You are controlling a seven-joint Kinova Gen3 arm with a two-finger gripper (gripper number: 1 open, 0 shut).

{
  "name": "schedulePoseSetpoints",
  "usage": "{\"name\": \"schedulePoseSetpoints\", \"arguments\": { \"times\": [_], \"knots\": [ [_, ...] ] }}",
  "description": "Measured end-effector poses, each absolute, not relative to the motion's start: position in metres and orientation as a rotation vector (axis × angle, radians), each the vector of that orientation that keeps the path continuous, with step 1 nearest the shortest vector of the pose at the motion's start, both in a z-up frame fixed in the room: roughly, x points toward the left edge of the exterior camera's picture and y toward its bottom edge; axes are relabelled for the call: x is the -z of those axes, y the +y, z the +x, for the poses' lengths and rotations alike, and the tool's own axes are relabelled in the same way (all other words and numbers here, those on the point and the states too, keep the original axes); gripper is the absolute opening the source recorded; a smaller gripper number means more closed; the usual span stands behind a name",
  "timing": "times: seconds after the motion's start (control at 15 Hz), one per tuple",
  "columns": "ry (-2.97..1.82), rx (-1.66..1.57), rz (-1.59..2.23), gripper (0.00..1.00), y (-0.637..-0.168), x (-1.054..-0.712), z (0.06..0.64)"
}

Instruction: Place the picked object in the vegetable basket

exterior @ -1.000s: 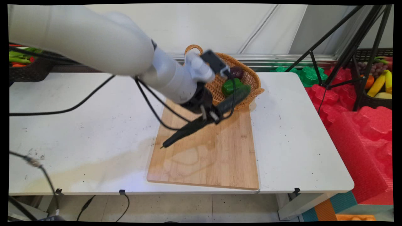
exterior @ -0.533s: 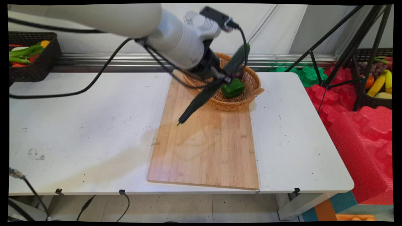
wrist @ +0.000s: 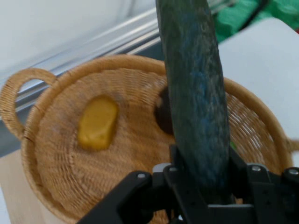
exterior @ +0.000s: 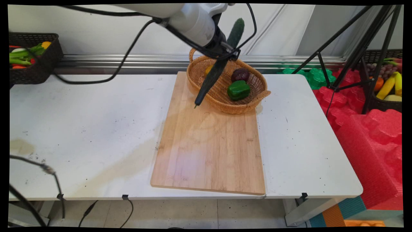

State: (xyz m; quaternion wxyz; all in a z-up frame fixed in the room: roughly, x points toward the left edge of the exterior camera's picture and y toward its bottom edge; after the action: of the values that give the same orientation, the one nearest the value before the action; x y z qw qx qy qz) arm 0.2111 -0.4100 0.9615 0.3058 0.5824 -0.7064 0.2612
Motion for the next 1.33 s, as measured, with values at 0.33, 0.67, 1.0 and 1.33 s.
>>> {"name": "schedulePoseSetpoints", "arguments": {
  "times": [0.33, 0.67, 1.0, 1.33],
  "knots": [
    [-1.756, -0.693, 1.7, 0.0, -0.455, -0.942, 0.209],
    [-1.678, -0.654, 1.833, 0.0, -0.485, -0.916, 0.202],
    [-1.612, -0.66, 1.937, 0.0, -0.509, -0.895, 0.201],
    [-1.564, -0.714, 2.025, 0.0, -0.526, -0.881, 0.216]
  ]
}}
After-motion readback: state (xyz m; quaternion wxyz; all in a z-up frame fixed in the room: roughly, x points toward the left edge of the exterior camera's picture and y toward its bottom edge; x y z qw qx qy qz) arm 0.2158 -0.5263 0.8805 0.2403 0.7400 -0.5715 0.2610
